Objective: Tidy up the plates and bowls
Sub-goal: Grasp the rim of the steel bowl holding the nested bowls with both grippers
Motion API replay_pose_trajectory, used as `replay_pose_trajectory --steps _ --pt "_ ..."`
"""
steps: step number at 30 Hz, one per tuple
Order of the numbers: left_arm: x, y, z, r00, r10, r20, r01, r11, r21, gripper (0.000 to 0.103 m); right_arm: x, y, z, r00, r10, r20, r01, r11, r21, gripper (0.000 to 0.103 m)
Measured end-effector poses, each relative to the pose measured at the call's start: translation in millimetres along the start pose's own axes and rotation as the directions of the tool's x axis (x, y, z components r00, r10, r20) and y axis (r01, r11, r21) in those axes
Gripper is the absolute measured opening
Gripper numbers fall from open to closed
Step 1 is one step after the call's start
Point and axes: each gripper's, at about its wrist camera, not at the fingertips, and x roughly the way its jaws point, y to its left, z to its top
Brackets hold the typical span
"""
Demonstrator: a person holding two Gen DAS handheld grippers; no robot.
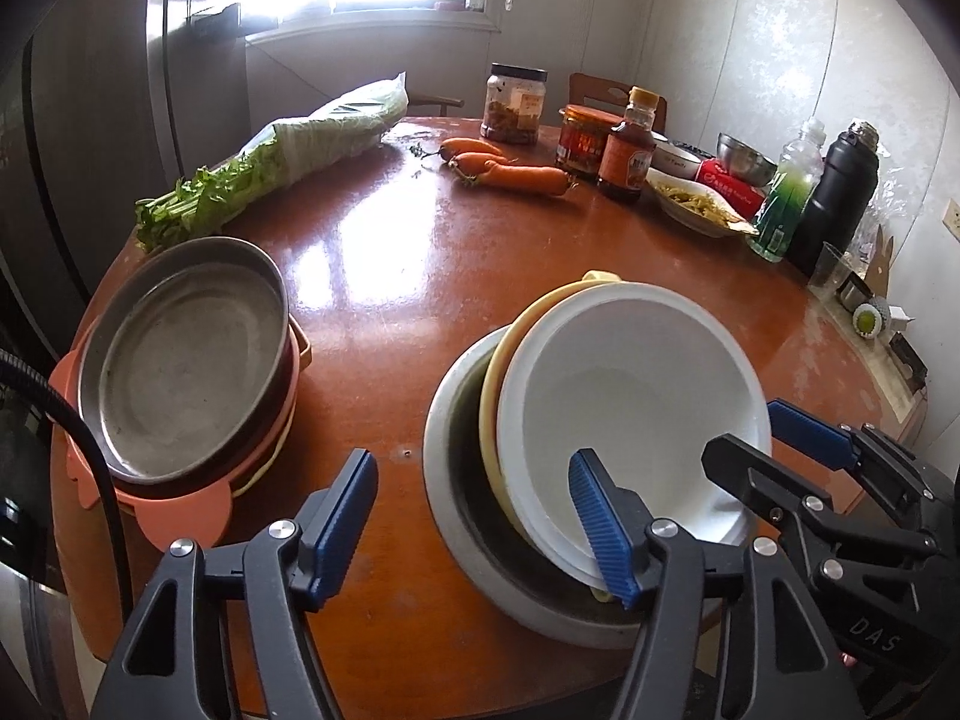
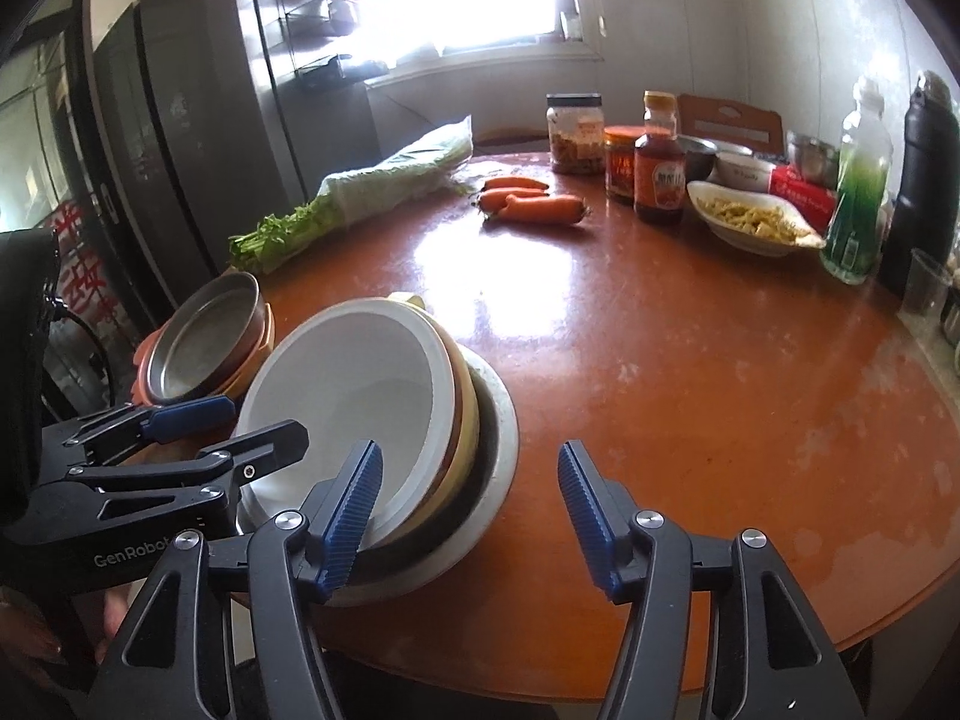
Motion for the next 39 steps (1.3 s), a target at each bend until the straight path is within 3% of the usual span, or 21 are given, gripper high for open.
replay_pose_trajectory --steps 24,37,39 --pt "21.8 4.0 0.1 0.999 -0.011 -0.03 0.01 1.0 -0.023 0.072 26.2 -5.0 -4.7 0.996 0.085 -0.029 -0.084 0.996 0.039 0.063" --pt "27.5 4.2 1.8 0.999 -0.036 -0.029 0.035 0.998 -0.056 0.075 26.3 -5.4 -4.6 0.992 0.128 -0.017 -0.127 0.991 0.044 0.054" --pt "27.3 2.5 0.9 0.998 -0.055 -0.028 0.053 0.997 -0.059 0.071 25.5 -7.9 -5.1 0.991 0.133 -0.013 -0.132 0.99 0.045 0.049"
